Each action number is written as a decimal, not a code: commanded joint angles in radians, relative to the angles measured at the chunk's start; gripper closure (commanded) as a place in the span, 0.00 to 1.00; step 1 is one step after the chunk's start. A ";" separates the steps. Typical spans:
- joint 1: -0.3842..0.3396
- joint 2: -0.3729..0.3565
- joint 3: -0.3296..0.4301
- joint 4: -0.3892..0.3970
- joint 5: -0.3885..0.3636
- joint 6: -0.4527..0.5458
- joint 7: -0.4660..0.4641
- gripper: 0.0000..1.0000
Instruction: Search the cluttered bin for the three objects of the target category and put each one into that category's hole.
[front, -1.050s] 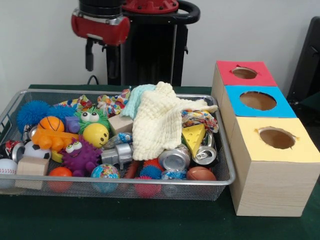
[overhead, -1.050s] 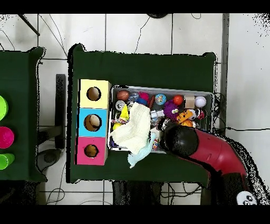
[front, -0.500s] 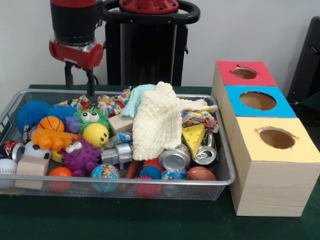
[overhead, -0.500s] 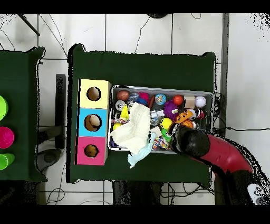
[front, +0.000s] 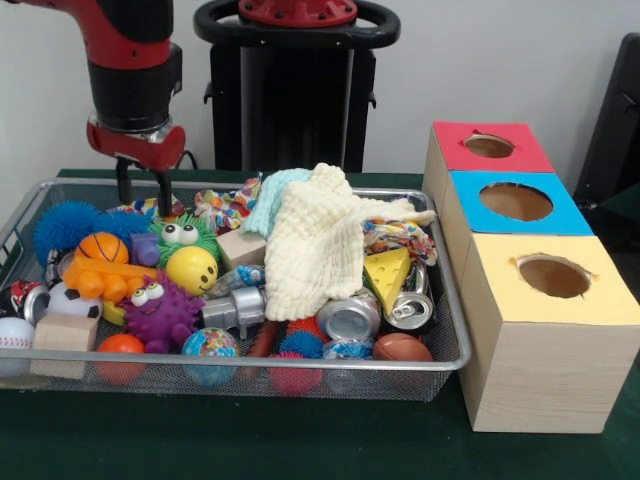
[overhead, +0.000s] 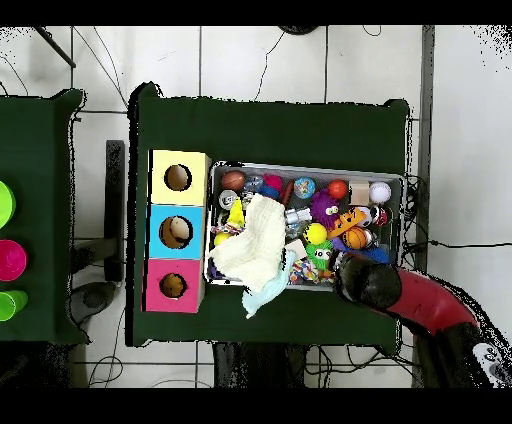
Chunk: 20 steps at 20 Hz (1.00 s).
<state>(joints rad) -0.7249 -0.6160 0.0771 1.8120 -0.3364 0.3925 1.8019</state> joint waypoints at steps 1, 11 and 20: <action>-0.064 0.077 0.131 -0.065 -0.112 -0.038 -0.117 0.00; -0.074 0.092 0.134 -0.068 -0.161 0.000 -0.082 0.00; -0.088 0.157 0.184 -0.116 -0.174 -0.021 -0.093 0.00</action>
<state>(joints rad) -0.7947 -0.5275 0.1237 1.8093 -0.4560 0.3917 1.8019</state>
